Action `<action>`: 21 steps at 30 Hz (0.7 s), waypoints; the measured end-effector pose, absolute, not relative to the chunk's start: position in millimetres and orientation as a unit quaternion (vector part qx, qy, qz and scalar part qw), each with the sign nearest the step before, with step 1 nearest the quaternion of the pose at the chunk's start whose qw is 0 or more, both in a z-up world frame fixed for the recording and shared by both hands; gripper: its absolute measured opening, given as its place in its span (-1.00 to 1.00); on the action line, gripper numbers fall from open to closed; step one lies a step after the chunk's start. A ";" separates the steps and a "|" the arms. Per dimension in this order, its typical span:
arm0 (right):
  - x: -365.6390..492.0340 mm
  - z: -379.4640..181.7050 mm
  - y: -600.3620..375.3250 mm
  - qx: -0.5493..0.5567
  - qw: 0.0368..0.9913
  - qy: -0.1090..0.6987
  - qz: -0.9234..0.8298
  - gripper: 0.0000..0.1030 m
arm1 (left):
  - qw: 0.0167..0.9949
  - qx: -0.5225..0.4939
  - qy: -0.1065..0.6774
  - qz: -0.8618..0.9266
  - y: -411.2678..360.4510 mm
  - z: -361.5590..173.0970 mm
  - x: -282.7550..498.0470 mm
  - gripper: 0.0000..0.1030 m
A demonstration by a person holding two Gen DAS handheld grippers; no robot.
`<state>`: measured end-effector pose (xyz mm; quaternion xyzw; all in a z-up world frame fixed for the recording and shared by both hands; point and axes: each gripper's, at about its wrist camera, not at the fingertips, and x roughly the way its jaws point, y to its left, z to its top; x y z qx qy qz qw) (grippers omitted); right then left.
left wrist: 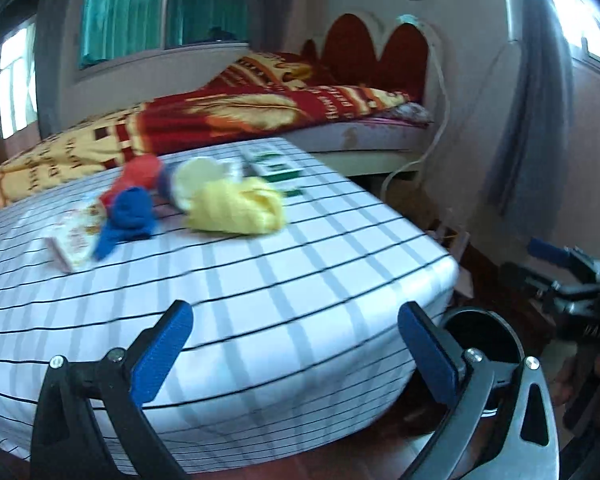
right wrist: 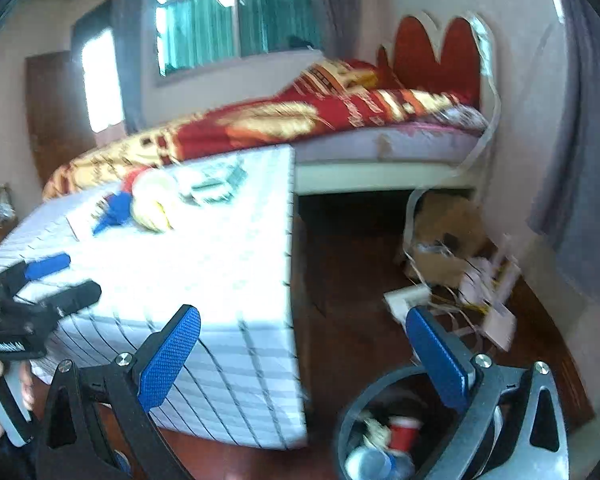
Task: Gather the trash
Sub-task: 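Move both open tools back toward the remaining trash on the ottoman, then grasp the white milk carton with the left tool while the right tool grasps the yellow towel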
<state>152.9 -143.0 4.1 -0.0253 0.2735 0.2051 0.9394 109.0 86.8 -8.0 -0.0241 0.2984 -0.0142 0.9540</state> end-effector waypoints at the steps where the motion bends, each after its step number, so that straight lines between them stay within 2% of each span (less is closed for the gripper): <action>1: 156.5 5.9 -132.7 -0.036 0.937 0.278 0.208 1.00 | 0.955 -0.023 0.297 -0.004 96.7 -7.1 107.5 0.98; 6: 165.6 19.3 -80.2 -0.059 0.932 0.264 0.242 1.00 | 0.956 -0.033 0.289 0.042 156.5 -6.3 99.1 0.90; 10: 176.9 26.4 -28.6 -0.078 0.918 0.262 0.288 1.00 | 0.950 -0.048 0.301 0.068 195.7 -8.5 102.5 0.66; 21: 228.1 18.6 63.8 -0.140 0.889 0.288 0.328 1.00 | 0.943 -0.056 0.307 0.116 275.1 -13.8 145.7 0.66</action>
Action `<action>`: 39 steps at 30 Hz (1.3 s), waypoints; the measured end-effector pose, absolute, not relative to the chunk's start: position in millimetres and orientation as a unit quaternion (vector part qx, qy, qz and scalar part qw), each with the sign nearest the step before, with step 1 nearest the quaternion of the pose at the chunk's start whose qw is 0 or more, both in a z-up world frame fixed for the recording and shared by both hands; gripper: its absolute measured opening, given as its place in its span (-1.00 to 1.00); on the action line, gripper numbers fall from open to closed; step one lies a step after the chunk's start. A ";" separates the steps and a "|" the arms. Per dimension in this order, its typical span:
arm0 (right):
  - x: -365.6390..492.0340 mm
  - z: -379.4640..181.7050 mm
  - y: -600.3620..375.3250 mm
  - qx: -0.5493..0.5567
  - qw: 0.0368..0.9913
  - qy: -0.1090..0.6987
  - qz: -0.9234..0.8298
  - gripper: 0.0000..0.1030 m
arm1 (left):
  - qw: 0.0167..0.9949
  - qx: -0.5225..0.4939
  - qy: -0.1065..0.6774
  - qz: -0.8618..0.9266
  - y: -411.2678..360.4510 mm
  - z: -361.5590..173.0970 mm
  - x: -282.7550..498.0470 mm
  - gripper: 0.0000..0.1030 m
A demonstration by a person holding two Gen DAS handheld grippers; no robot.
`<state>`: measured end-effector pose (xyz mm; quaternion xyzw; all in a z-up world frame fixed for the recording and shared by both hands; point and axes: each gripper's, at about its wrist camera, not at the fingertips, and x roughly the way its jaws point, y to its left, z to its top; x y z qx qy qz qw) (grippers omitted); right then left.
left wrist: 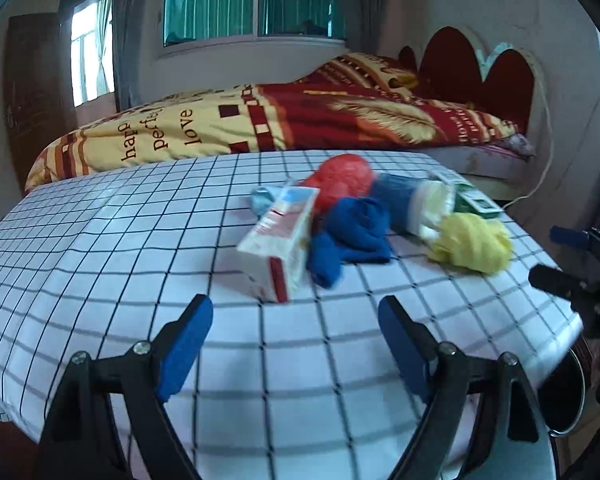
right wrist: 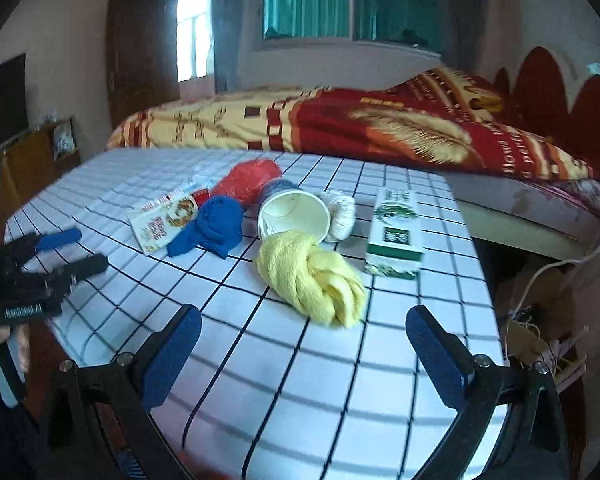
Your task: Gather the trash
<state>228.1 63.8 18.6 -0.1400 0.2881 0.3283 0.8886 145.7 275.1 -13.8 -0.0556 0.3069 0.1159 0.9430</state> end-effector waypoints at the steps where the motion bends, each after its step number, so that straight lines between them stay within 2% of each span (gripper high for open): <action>1: 234.3 16.1 69.0 -0.147 0.886 0.293 0.328 1.00 | 0.942 -0.055 0.310 0.117 281.5 -15.7 151.3 0.66; 6: 263.8 3.1 94.4 -0.181 0.870 0.321 0.328 0.94 | 0.932 -0.054 0.341 0.107 305.6 -29.8 182.8 0.56; 10: 277.8 -2.4 108.9 -0.194 0.860 0.337 0.330 0.81 | 0.929 -0.056 0.355 0.089 312.0 -34.0 199.8 0.52; 15: 288.4 -9.4 117.5 -0.194 0.854 0.359 0.323 0.52 | 0.927 -0.055 0.364 0.069 312.5 -32.8 211.2 0.41; 17: 287.6 -12.3 118.5 -0.190 0.851 0.367 0.324 0.36 | 0.923 -0.054 0.375 0.062 313.2 -34.8 217.0 0.26; 19: 284.9 -16.2 120.4 -0.190 0.849 0.374 0.322 0.27 | 0.918 -0.063 0.388 0.050 315.9 -38.0 223.2 -0.25; 21: 280.4 -20.9 122.5 -0.192 0.848 0.379 0.317 0.16 | 0.916 -0.069 0.393 0.044 318.4 -39.6 224.4 -0.28; 22: 277.2 -19.8 121.0 -0.185 0.850 0.376 0.318 -0.08 | 0.919 -0.073 0.386 0.041 319.1 -38.1 221.1 -0.28; 23: 275.6 -18.7 119.2 -0.179 0.852 0.376 0.316 -0.17 | 0.922 -0.074 0.379 0.039 318.5 -36.5 218.0 -0.28; 25: 269.7 -13.5 110.0 -0.152 0.857 0.376 0.316 -0.25 | 0.928 -0.071 0.363 0.043 315.7 -32.1 206.6 -0.28; 31: 239.2 1.4 85.7 -0.135 0.871 0.351 0.315 -0.27 | 0.943 -0.073 0.322 0.049 302.3 -19.9 171.9 -0.29; 39: 192.8 25.4 14.3 -0.095 0.899 0.322 0.282 -0.27 | 0.955 -0.054 0.292 0.011 238.7 -6.9 134.9 -0.29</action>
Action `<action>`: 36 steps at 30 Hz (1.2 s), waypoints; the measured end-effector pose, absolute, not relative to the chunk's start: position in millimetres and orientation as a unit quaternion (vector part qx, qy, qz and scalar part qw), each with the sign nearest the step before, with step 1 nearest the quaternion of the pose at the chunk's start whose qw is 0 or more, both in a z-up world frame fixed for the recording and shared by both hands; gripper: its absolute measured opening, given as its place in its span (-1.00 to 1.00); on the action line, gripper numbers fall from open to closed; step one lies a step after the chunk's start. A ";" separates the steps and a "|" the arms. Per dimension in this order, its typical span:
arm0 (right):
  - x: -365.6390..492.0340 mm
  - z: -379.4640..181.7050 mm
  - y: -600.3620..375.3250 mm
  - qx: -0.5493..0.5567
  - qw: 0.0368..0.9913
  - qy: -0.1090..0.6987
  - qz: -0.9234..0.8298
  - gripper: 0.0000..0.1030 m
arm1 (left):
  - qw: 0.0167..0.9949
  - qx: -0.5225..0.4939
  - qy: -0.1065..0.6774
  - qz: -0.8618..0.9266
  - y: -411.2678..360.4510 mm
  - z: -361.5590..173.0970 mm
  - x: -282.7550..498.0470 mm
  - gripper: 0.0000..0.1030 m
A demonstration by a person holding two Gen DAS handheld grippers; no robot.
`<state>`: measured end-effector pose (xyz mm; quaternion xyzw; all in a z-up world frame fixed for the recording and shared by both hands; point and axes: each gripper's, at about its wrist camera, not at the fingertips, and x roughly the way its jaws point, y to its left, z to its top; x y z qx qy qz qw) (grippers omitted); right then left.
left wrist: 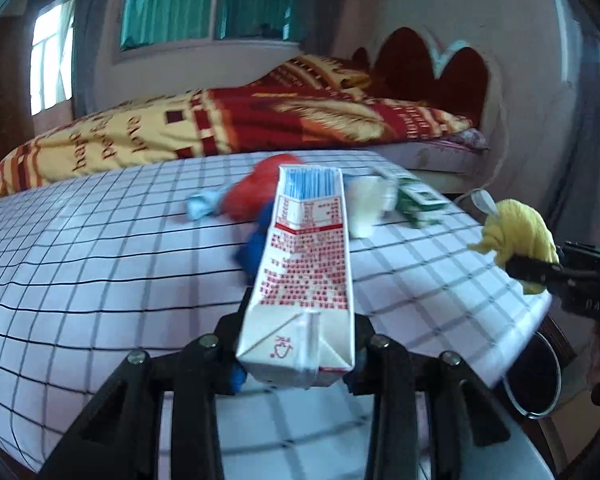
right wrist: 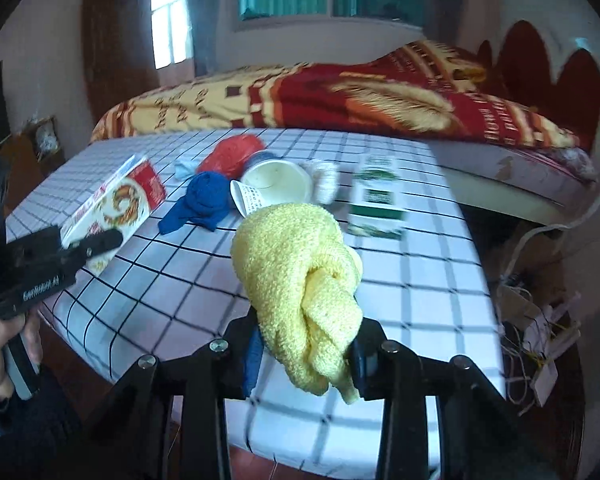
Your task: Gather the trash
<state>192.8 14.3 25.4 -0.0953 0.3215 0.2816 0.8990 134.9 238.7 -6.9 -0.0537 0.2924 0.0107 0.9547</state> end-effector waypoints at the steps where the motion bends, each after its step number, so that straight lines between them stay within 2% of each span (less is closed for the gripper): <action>1: 187.6 27.4 3.5 -0.089 0.903 0.320 0.274 -0.27 | 0.956 -0.052 0.289 0.002 230.2 -5.4 132.0 -0.29; 9: 163.2 24.2 -67.3 -0.064 0.918 0.326 0.216 -0.26 | 0.955 -0.033 0.287 -0.071 156.1 -3.4 131.2 -0.29; 36: 132.1 -4.4 -244.6 0.013 0.939 0.340 0.054 -0.26 | 0.925 0.021 0.308 -0.224 -8.3 -13.8 129.5 -0.29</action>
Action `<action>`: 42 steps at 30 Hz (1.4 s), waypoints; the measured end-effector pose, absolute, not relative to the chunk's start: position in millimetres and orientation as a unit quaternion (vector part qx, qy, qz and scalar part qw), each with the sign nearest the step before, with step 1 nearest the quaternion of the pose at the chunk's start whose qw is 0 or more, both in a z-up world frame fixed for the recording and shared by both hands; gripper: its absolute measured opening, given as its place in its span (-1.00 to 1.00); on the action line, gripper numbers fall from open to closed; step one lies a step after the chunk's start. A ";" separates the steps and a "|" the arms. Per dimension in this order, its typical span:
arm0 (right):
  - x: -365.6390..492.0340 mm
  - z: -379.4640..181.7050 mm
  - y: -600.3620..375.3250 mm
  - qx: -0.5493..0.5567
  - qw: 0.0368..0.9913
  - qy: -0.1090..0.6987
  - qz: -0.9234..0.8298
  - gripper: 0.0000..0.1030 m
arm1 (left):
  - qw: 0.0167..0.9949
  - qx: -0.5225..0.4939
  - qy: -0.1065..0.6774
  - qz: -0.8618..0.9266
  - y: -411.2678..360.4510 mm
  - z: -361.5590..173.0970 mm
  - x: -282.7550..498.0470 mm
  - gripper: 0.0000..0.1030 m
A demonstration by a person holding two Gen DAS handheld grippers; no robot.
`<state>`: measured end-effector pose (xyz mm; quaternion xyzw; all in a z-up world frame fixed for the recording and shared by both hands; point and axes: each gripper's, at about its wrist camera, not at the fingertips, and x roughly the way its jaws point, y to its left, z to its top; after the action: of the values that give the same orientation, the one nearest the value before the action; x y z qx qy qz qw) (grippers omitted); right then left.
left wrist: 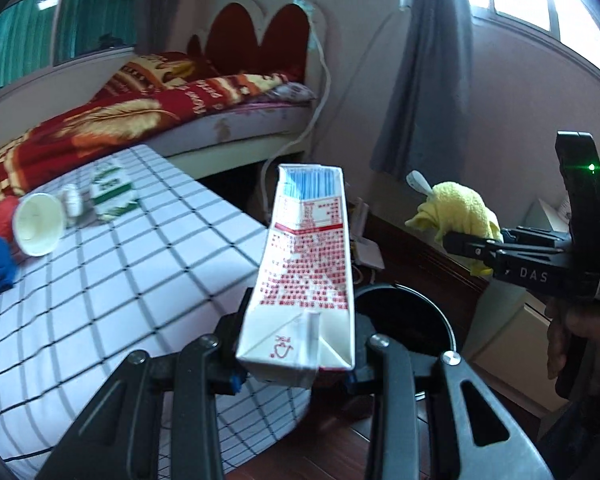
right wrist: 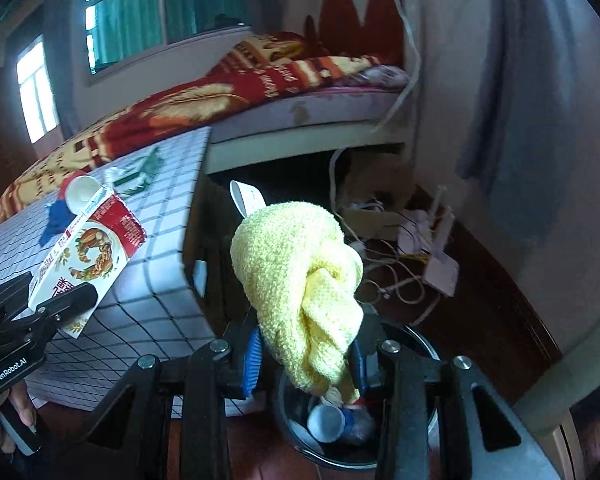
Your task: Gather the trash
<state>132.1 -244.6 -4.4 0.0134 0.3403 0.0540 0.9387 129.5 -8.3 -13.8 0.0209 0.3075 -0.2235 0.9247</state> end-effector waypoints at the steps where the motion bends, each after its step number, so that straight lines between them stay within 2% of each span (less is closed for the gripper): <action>1: 130.1 -6.1 -249.0 0.015 0.938 0.341 0.050 -0.26 | 0.923 0.022 0.309 -0.228 -14.3 -15.5 129.5 -0.29; 17: 108.4 -61.0 -328.3 0.049 0.926 0.374 0.002 -0.26 | 0.877 0.061 0.358 -0.313 -114.8 -60.8 135.7 -0.29; 29: 129.0 -115.7 -344.1 0.051 0.906 0.420 0.010 -0.25 | 0.853 0.059 0.405 -0.325 -146.4 -102.5 155.1 -0.29; 36: 143.4 -129.3 -337.9 0.046 0.900 0.433 0.023 -0.25 | 0.845 0.054 0.421 -0.326 -152.0 -114.9 161.7 -0.27; 37: 146.1 -133.1 -337.1 0.043 0.898 0.437 0.024 -0.19 | 0.845 0.052 0.423 -0.324 -152.3 -117.3 163.3 -0.24; 38: 150.2 -138.9 -335.6 0.028 0.896 0.443 0.019 0.09 | 0.847 0.054 0.426 -0.314 -152.3 -119.8 165.3 -0.10; 39: 154.1 -146.2 -335.8 0.009 0.892 0.453 0.002 0.36 | 0.851 0.064 0.429 -0.295 -151.4 -121.8 166.4 0.45; 40: 155.5 -150.7 -338.3 0.004 0.889 0.458 -0.008 0.78 | 0.859 0.075 0.425 -0.276 -148.8 -122.2 165.5 0.82; 42: 156.1 -159.2 -348.1 0.016 0.881 0.472 -0.028 0.80 | 0.867 0.083 0.416 -0.262 -141.6 -121.0 161.3 0.91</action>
<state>156.1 -348.1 -159.2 0.0163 0.4724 -0.0279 0.8808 161.3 -141.6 -121.0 0.0833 0.4164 -0.2622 0.8666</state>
